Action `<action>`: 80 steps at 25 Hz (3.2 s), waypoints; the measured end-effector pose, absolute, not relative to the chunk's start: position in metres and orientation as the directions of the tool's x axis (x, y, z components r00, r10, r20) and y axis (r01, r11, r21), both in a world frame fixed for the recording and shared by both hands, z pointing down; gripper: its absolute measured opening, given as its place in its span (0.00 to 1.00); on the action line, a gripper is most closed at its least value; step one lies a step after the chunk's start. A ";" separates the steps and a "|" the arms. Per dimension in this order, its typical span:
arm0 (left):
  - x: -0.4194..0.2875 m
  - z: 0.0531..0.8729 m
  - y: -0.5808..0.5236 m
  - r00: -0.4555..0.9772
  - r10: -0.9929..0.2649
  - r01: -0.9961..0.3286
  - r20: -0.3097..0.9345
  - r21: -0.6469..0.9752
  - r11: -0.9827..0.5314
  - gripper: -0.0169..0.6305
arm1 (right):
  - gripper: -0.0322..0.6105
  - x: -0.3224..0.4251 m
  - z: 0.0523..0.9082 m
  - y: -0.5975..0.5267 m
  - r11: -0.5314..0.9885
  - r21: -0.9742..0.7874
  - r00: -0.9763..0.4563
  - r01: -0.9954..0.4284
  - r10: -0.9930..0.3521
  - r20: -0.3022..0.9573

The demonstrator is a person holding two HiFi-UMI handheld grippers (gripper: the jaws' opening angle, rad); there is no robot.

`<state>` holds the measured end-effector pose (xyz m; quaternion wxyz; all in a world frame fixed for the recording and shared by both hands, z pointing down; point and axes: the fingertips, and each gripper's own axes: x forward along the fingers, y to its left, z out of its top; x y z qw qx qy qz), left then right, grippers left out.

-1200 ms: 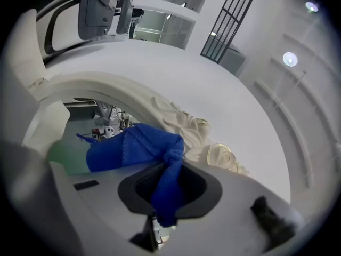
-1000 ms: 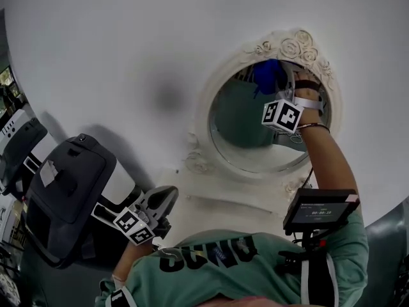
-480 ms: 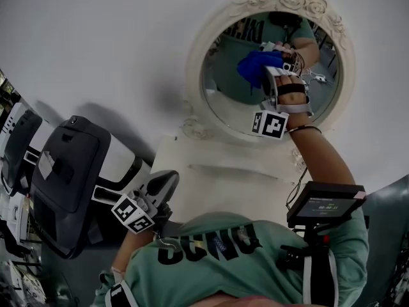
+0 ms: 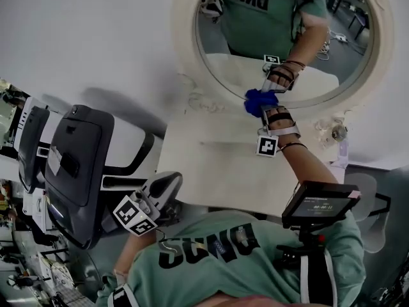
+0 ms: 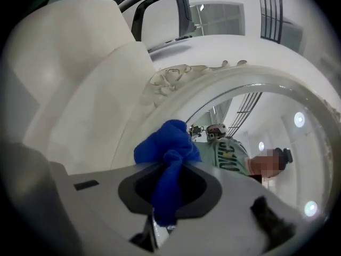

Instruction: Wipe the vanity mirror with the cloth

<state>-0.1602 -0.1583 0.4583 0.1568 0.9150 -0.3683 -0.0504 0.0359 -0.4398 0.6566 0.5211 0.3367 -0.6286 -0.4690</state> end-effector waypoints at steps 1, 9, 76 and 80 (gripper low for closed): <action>-0.163 0.461 -0.157 0.720 -0.694 -0.663 0.030 0.328 -0.673 0.04 | 0.13 0.038 0.657 -0.440 0.330 0.942 -0.225 0.055 -0.915 0.334; -0.160 0.450 -0.154 0.739 -0.673 -0.639 -0.015 0.298 -0.709 0.04 | 0.13 0.033 0.647 -0.440 0.466 0.883 -0.219 0.052 -0.858 0.465; -0.164 0.428 -0.158 0.758 -0.645 -0.600 -0.100 0.282 -0.749 0.04 | 0.13 0.043 0.651 -0.422 0.507 0.860 -0.201 0.057 -0.838 0.507; -0.183 0.428 -0.160 0.764 -0.623 -0.587 -0.168 0.222 -0.779 0.04 | 0.13 0.035 0.566 -0.423 0.363 0.932 -0.250 -0.002 -0.902 0.351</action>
